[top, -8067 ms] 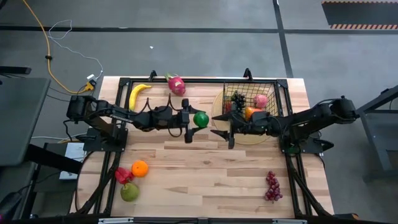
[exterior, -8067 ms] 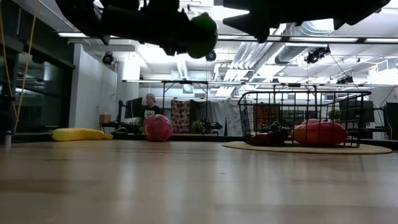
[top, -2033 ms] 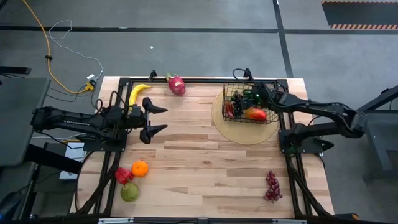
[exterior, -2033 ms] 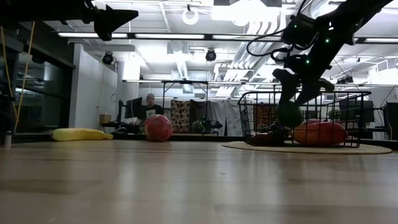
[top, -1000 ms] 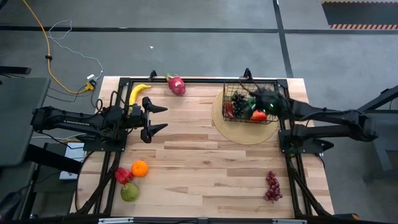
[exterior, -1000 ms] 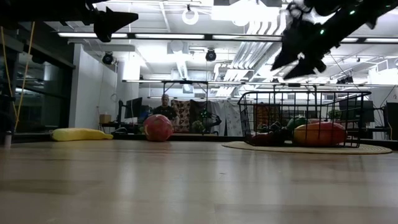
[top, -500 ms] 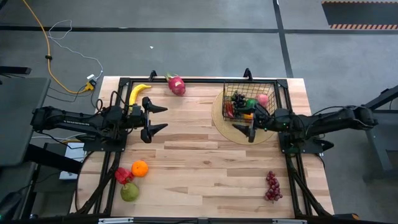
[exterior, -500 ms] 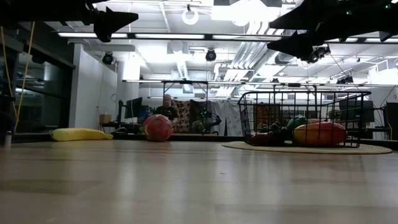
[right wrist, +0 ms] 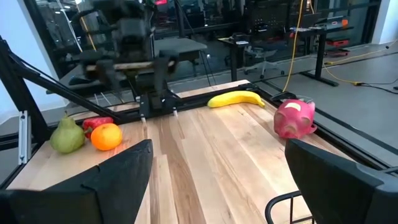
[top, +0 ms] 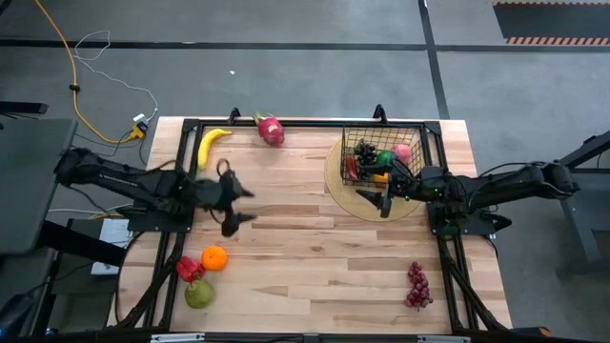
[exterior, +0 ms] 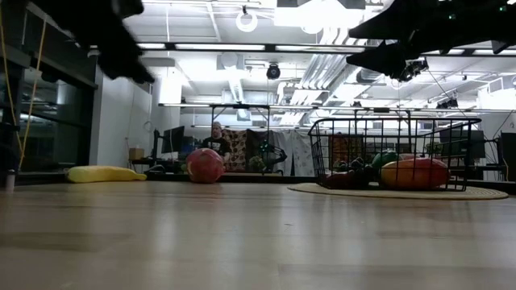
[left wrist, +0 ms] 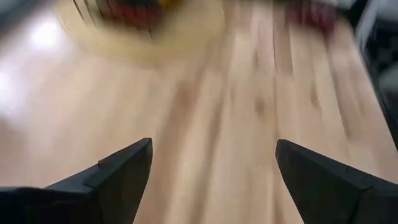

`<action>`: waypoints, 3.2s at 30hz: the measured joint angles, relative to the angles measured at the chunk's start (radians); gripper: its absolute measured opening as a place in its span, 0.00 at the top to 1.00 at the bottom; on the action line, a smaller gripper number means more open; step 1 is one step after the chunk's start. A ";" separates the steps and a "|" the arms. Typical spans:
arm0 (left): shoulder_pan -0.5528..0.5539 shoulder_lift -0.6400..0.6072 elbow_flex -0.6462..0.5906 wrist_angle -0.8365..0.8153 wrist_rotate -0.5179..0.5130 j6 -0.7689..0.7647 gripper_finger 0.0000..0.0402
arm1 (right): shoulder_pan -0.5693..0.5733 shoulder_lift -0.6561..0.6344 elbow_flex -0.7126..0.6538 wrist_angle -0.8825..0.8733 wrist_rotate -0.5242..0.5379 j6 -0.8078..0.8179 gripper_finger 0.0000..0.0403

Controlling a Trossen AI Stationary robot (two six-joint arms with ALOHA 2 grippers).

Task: Build produce basket
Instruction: Put the orange into the wire basket

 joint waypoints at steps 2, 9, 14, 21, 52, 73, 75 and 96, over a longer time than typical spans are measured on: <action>-0.071 0.044 0.037 -0.130 0.002 -0.090 0.18 | 0.000 0.000 0.000 -0.001 0.001 0.000 0.12; -0.325 0.127 0.066 -0.371 0.016 -0.460 0.17 | 0.000 0.000 0.000 -0.019 0.001 0.002 0.12; -0.488 0.143 0.066 -0.383 0.036 -0.662 0.18 | 0.000 0.000 0.000 -0.066 0.001 0.002 0.12; -0.607 0.237 0.066 -0.452 -0.032 -0.862 0.18 | -0.001 0.000 0.000 -0.103 0.001 0.025 0.12; -0.643 0.508 0.072 -0.411 0.079 -0.785 0.26 | -0.001 0.000 0.000 -0.136 0.002 0.017 0.12; -0.234 0.223 0.101 0.176 -0.358 0.283 0.31 | -0.002 0.113 -0.001 0.099 -0.076 0.169 0.12; -0.157 0.212 0.069 0.381 -0.239 0.405 0.31 | -0.003 0.162 -0.001 0.137 -0.061 0.237 0.12; 0.222 0.498 0.023 1.163 0.264 0.291 0.31 | 0.038 0.591 0.281 0.284 -0.040 -0.157 0.12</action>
